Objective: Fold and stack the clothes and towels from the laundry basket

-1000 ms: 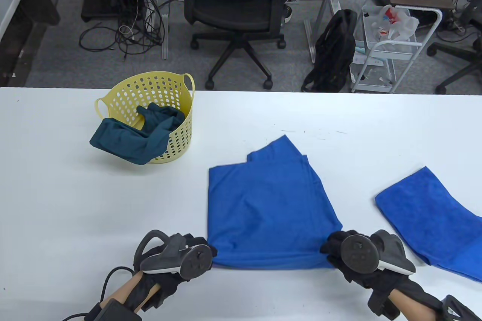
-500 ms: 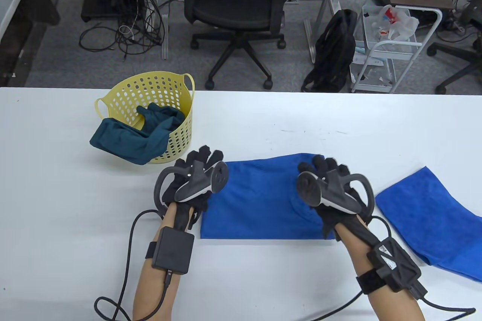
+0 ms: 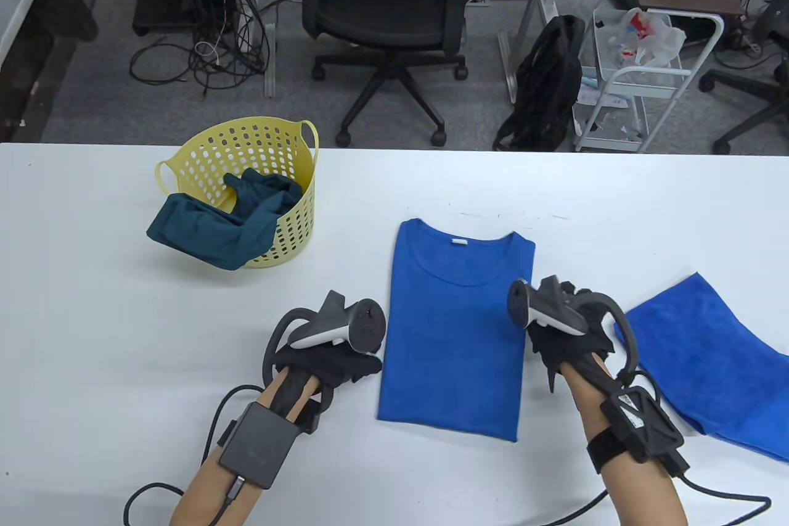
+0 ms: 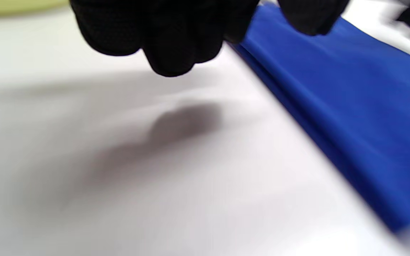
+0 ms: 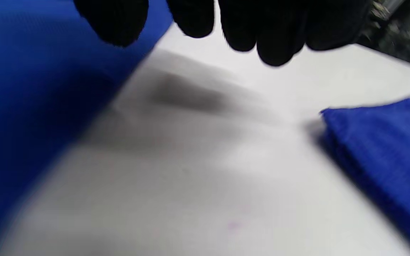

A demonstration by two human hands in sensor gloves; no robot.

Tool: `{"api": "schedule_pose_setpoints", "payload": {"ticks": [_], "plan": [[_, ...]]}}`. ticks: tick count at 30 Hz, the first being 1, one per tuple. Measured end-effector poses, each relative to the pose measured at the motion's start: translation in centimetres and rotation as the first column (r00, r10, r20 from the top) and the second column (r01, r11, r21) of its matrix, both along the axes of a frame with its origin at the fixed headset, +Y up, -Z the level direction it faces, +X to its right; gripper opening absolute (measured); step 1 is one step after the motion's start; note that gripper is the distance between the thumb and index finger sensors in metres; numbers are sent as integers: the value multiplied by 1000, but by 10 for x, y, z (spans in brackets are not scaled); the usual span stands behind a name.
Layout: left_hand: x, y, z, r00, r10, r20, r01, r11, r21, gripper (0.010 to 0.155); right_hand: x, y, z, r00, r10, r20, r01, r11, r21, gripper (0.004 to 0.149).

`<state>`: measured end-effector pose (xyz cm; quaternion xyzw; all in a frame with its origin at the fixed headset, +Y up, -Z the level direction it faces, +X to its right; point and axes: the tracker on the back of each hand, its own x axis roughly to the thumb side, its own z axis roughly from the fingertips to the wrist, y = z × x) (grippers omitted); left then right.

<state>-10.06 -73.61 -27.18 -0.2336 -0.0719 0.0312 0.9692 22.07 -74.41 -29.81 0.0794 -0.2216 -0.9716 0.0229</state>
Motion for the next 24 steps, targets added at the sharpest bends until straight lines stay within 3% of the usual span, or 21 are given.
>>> {"api": "schedule_pose_setpoints", "payload": {"ticks": [1,2,3,4,6,7,8,9,10,12,14,15,17,18,19,20,21,22,23,24], "plan": [[7,-10,-12,988,17,-153,-27,998,-65,89,2,-5,0,977,-175,121,174,985,23,80],[13,-18,-19,971,40,-237,-76,987,-142,97,2,-9,1,944,-265,195,264,964,30,85],[23,-30,-28,947,82,-310,-162,957,-242,106,1,-16,1,894,-349,280,359,933,16,90],[30,-34,-33,927,98,-361,-204,941,-269,112,-2,-17,2,886,-345,311,357,934,19,94],[57,-38,-43,894,47,-445,-116,985,-130,115,-10,-24,6,927,-184,326,170,983,69,97],[63,-41,-45,891,39,-453,-112,985,-133,116,-12,-23,7,931,-144,336,127,989,72,98],[75,-46,-46,870,18,-492,-103,984,-146,119,-12,-23,9,915,-177,362,156,984,87,95],[86,-44,-46,863,-28,-504,-24,995,-96,118,-11,-25,12,887,-230,399,215,973,83,94],[91,-42,-47,883,17,-470,-35,999,-29,104,-8,-27,14,872,-256,418,250,966,70,87],[104,-45,-41,868,141,-475,-122,990,71,61,-4,-31,19,880,-309,360,293,951,100,62],[113,-44,-36,923,87,-375,-40,991,130,50,-6,-28,25,871,-384,306,370,923,107,41],[115,-43,-34,941,66,-332,-15,988,155,49,-5,-24,26,879,-394,267,373,919,130,39],[117,-38,-25,968,79,-238,-2,951,310,50,1,-13,30,851,-495,176,471,867,164,40],[112,-39,-22,953,205,-222,-121,932,342,58,11,-10,35,775,-610,168,583,791,186,42],[109,-41,-20,935,263,-236,-182,931,317,70,16,-9,36,746,-645,168,616,763,194,44],[101,-43,-20,907,339,-249,-263,919,292,91,26,-9,39,705,-694,144,661,717,222,58],[97,-45,-22,898,387,-211,-334,910,245,98,34,-10,41,676,-729,110,702,682,207,67],[93,-46,-23,888,436,-147,-410,894,178,100,39,-12,41,644,-760,89,745,649,154,76],[89,-47,-27,857,515,-8,-515,857,33,95,46,-17,43,567,-820,69,823,567,-25,81],[90,-47,-28,857,515,23,-515,857,-23,90,46,-19,44,554,-829,80,832,549,-76,81]]}}
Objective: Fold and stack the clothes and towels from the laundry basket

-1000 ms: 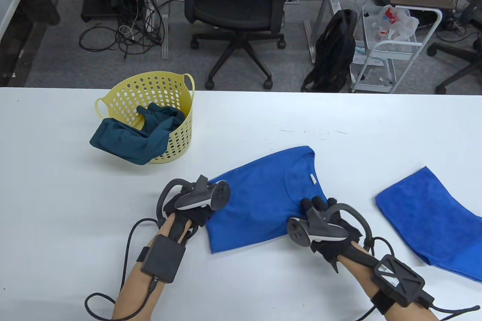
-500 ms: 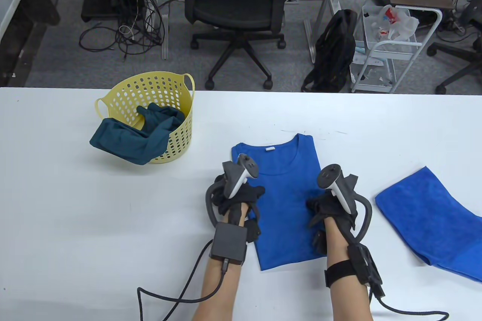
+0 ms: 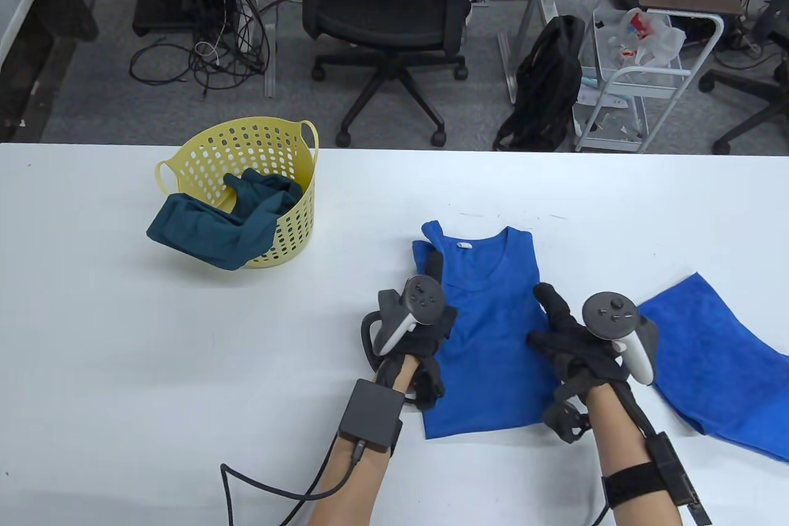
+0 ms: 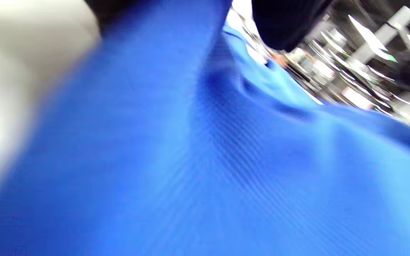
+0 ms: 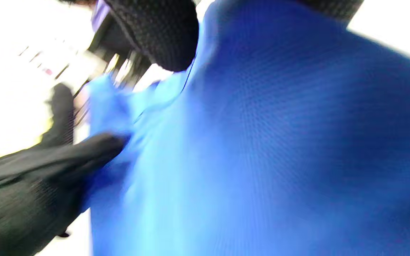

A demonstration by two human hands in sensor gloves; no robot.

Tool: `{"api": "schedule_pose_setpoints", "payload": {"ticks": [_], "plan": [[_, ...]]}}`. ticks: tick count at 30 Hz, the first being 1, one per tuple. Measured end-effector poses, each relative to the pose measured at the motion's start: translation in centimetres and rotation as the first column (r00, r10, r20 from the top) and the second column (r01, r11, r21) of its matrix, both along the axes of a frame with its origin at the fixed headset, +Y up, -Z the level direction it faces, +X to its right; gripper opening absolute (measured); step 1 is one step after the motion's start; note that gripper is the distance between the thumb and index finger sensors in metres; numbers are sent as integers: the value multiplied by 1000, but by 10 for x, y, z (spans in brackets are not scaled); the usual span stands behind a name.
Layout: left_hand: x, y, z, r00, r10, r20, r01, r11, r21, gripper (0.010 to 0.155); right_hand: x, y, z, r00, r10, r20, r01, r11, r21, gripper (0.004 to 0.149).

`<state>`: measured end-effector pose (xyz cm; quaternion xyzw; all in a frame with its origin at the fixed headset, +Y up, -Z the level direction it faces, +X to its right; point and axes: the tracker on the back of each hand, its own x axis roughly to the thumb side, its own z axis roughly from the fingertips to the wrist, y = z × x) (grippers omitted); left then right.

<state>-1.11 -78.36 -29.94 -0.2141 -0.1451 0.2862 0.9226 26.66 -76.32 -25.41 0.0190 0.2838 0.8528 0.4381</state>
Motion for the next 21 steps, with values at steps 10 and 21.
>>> {"api": "schedule_pose_setpoints", "payload": {"ticks": [10,21], "plan": [[16,-1,7,973,-177,147,165,982,89,111,-42,23,-10,916,381,-129,-361,920,155,87],[164,90,-19,971,41,236,-27,998,-62,99,105,154,11,618,656,433,-668,728,-151,80]]}}
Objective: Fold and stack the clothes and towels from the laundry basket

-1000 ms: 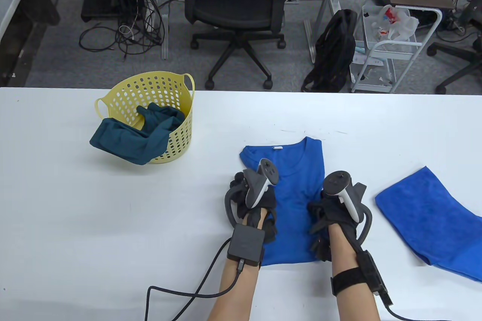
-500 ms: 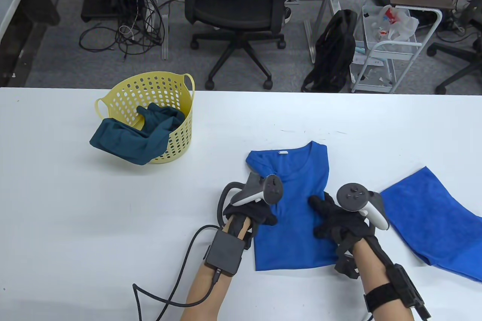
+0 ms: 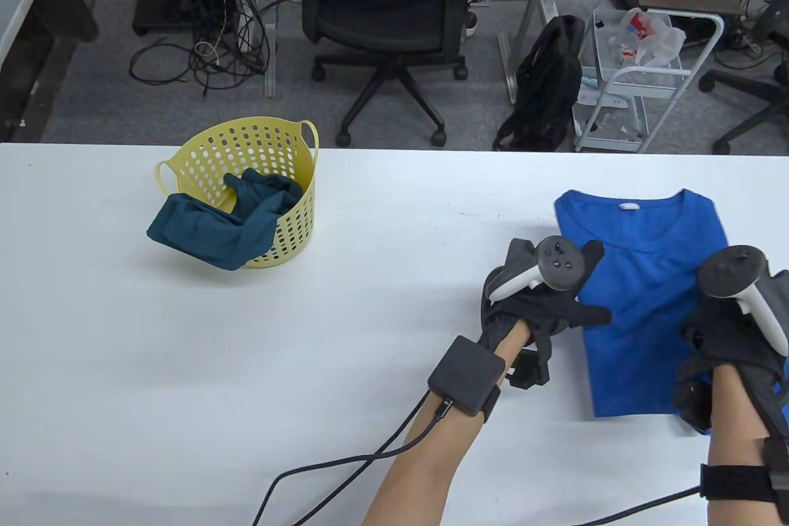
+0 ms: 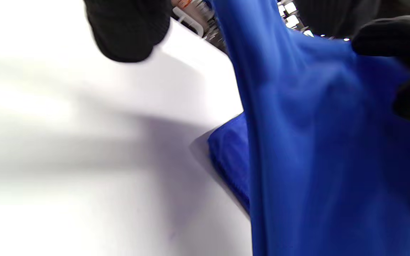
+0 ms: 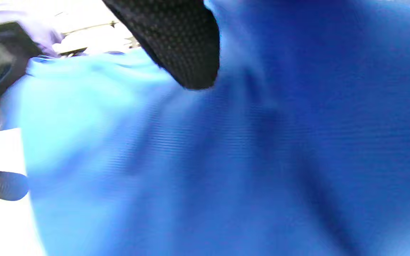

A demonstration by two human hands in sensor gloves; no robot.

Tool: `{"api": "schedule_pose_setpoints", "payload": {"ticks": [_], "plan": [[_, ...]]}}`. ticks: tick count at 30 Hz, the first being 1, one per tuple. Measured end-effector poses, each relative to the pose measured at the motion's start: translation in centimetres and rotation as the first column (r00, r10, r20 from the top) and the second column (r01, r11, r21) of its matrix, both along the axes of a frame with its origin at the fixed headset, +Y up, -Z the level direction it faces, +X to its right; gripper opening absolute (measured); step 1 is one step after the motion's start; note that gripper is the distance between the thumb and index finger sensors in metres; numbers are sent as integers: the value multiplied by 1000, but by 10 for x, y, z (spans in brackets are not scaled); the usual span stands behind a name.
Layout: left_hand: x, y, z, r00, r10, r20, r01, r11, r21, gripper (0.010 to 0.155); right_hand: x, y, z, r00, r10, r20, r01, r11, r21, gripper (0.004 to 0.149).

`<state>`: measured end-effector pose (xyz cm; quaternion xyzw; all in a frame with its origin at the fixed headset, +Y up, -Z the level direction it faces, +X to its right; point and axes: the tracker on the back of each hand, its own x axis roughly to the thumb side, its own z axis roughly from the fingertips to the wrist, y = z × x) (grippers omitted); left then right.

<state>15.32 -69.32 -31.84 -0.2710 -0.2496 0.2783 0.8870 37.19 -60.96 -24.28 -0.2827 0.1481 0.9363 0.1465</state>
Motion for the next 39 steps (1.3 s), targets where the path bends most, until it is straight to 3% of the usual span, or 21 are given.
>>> {"api": "schedule_pose_setpoints", "payload": {"ticks": [2,3,5,7,9,10,15,18,21,22,26,29,30,31,33,37,38,39], "plan": [[-24,4,7,997,24,-70,-9,979,205,95,-19,-7,1,989,28,-144,-12,994,110,74],[-32,5,9,998,11,-69,7,968,251,92,-26,-9,1,982,43,-186,-18,991,134,72],[-75,14,24,989,-128,-71,145,913,381,90,-74,-23,7,901,68,-428,30,976,218,67],[-117,25,38,963,-250,-105,270,856,441,87,-116,-38,15,810,21,-586,149,959,240,66],[-155,38,50,929,-322,-180,369,789,491,85,-146,-51,21,743,-43,-668,241,948,207,65],[-186,49,56,895,-359,-264,446,728,521,84,-169,-64,26,693,-92,-715,296,941,165,65],[-286,92,64,765,-411,-496,637,603,481,77,-204,-103,35,651,-104,-752,262,960,95,65],[-354,113,52,619,-408,-671,748,567,345,75,-201,-119,41,671,-81,-737,212,973,86,65],[-401,107,36,483,-459,-745,788,599,142,80,-189,-123,45,700,-81,-710,199,976,85,65],[-410,102,31,463,-485,-742,786,611,91,84,-186,-124,45,708,-83,-701,203,975,90,65],[-428,72,11,499,-574,-649,715,696,-66,104,-177,-130,43,731,-118,-672,231,970,81,67],[-427,54,-1,428,-670,-606,773,619,-139,102,-178,-134,40,732,-121,-670,232,969,79,67],[-425,53,-3,407,-667,-624,792,598,-123,94,-178,-135,40,731,-122,-671,231,970,75,67],[-424,56,-4,395,-602,-694,808,587,-49,77,-179,-137,40,729,-122,-673,228,971,72,67],[-423,63,-5,423,-532,-734,785,619,4,54,-180,-138,40,726,-119,-677,226,971,72,67],[-427,86,-4,434,-463,-773,742,671,15,47,-179,-139,39,728,-116,-675,233,969,84,66],[-426,95,-1,446,-383,-809,724,686,75,47,-178,-139,39,730,-119,-673,237,968,86,66],[-425,110,6,504,-183,-844,658,715,238,46,-177,-139,38,733,-124,-669,246,965,91,65]]}}
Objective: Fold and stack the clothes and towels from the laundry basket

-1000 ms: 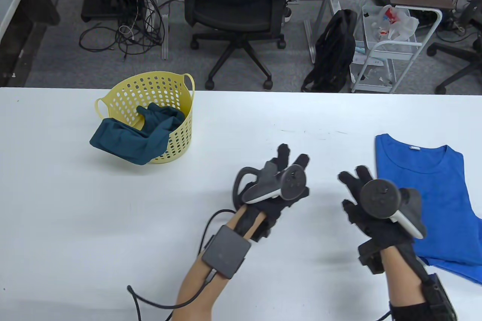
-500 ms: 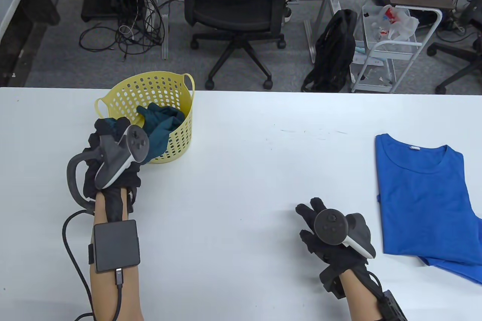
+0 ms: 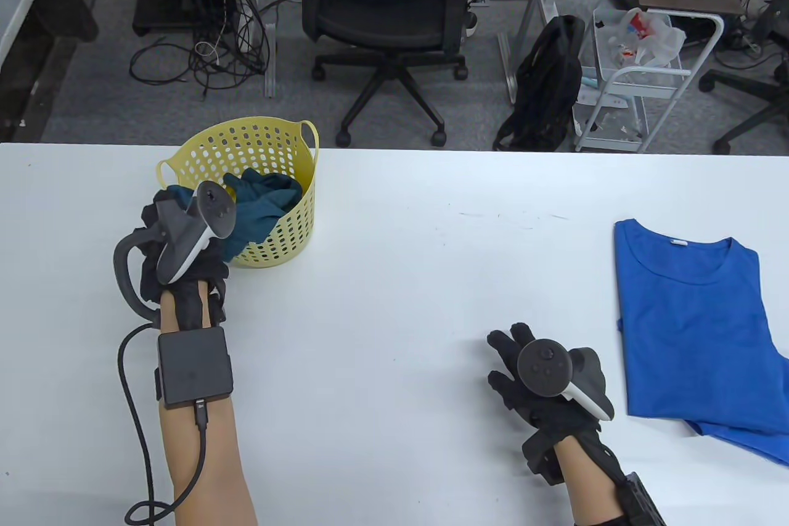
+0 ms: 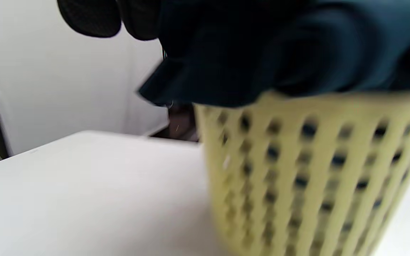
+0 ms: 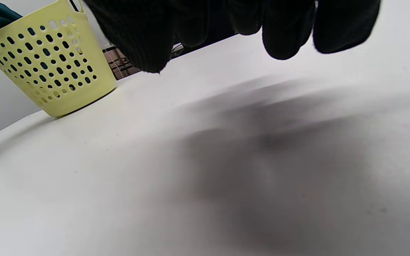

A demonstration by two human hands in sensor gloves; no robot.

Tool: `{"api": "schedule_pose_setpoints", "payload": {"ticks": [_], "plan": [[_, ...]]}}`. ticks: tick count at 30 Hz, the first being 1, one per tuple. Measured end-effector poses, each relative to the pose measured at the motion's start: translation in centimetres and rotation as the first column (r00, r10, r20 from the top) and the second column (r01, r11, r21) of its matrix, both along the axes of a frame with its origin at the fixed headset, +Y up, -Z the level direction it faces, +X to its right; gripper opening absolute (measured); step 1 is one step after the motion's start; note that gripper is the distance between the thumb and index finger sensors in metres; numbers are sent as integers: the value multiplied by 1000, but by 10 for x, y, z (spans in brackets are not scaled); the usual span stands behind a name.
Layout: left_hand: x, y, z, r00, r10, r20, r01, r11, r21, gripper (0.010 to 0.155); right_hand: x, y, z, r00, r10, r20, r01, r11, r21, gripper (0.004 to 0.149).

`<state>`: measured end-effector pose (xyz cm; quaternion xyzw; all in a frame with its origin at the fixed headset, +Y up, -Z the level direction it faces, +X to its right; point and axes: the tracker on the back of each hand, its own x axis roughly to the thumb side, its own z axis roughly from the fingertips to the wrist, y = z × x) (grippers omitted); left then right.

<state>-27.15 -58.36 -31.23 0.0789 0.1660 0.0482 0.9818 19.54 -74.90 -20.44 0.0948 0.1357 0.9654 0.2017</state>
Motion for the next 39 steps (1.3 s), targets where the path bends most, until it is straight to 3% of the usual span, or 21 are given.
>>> {"api": "schedule_pose_setpoints", "payload": {"ticks": [2,5,7,10,11,12,14,16,18,19,21,23,25,28,32,34,39], "plan": [[3,24,13,975,187,118,-213,941,264,47,2,0,-1,1000,-15,6,15,1000,11,65],[11,65,40,842,337,420,-514,739,436,47,4,-1,-1,999,-46,6,46,999,28,64],[17,86,60,826,255,503,-521,686,508,48,3,-2,-1,999,-52,3,52,998,31,64],[27,98,80,854,119,506,-430,709,559,49,1,-2,-2,999,-51,-15,51,998,39,64],[30,97,79,870,84,485,-372,757,537,50,0,-3,-2,999,-51,-18,52,998,40,64],[34,92,75,894,61,444,-294,828,477,61,-2,-3,-2,998,-49,-25,50,998,40,64],[41,70,54,938,-2,347,-71,978,197,104,-4,-4,-1,998,-45,-38,47,998,46,64],[44,37,29,957,-60,285,84,994,-73,121,-5,-3,0,998,-45,-44,47,997,53,64],[42,6,9,967,-124,223,184,945,-270,125,-6,-3,0,997,-52,-49,54,997,61,65],[39,-12,-2,972,-131,194,197,903,-382,124,-6,-3,0,997,-62,-53,65,996,68,65],[34,-32,-13,981,-94,169,163,872,-462,110,-6,-2,1,994,-86,-62,90,993,80,65],[31,-41,-16,988,-62,142,115,905,-410,74,-5,-2,2,993,-99,-66,105,991,89,65],[30,-41,-17,986,-94,135,135,934,-332,52,-5,-3,2,993,-101,-64,106,990,95,65],[30,-38,-15,984,-119,131,155,939,-308,48,-5,-4,-1,993,-104,-60,109,990,90,65],[31,-31,-7,980,-175,97,189,968,-164,45,-6,-7,-2,993,-98,-64,102,992,79,65],[31,-22,0,977,-206,48,208,977,-43,45,-5,-8,-2,995,-83,-59,87,993,82,65],[36,1,12,979,-203,25,202,978,51,46,-2,-11,-2,995,-83,-46,86,994,72,64]]}}
